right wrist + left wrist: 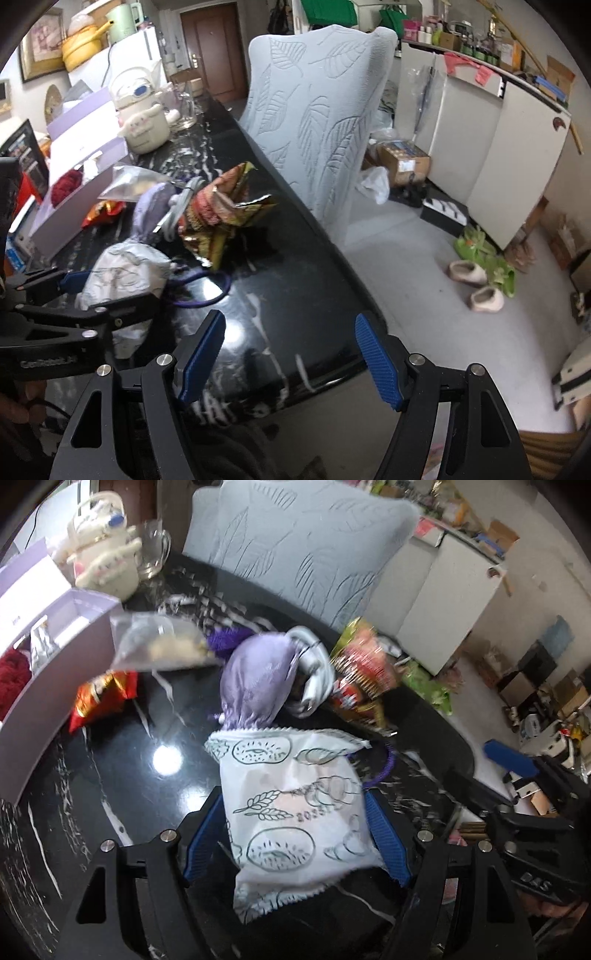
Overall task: Organize soft objects
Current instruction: 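Grasp the white printed pouch with the left gripper, then lift the white pouch with the left gripper while the right approaches the red snack bag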
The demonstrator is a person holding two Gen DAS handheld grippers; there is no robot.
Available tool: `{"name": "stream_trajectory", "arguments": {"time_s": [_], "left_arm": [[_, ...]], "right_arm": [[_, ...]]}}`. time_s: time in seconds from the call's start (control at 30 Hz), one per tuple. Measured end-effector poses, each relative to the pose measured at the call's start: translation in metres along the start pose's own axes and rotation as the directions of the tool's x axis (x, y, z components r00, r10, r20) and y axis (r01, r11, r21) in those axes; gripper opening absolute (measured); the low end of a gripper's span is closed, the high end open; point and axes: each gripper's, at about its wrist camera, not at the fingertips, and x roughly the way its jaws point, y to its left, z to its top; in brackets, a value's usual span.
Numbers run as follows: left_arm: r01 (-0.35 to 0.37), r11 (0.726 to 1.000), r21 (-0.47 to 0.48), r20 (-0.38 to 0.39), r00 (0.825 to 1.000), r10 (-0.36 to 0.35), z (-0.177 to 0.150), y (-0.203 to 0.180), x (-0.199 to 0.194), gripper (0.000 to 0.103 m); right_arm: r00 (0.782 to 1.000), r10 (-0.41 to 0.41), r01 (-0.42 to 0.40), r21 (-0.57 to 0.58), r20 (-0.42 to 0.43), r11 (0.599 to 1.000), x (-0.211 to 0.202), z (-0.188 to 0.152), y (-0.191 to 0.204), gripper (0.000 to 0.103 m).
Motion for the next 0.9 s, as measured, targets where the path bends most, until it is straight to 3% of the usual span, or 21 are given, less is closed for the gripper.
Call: {"name": "stream_trajectory", "arguments": {"time_s": [0.17, 0.47, 0.63, 0.9], "left_arm": [[-0.047, 0.997, 0.065, 0.021, 0.999, 0.046, -0.001, -0.008, 0.006, 0.075], [0.015, 0.999, 0.051, 0.06, 0.998, -0.018, -0.012, 0.005, -0.003, 0.075], [0.034, 0.999, -0.013, 0.07, 0.997, -0.033, -0.015, 0.028, -0.011, 0.066], [-0.027, 0.996, -0.086, 0.1, 0.994, 0.036, -0.03, 0.067, -0.03, 0.066]], "right_arm": [[1.0, 0.008, -0.008, 0.017, -0.017, 1.0, 0.008, -0.003, 0.0, 0.074], [0.999, 0.031, -0.031, 0.017, -0.021, 0.999, 0.009, 0.001, 0.009, 0.073], [0.999, 0.039, -0.039, -0.002, -0.011, 0.999, 0.009, 0.006, 0.017, 0.073], [0.993, 0.113, -0.114, -0.07, -0.02, 0.991, 0.014, 0.011, 0.05, 0.074]]}}
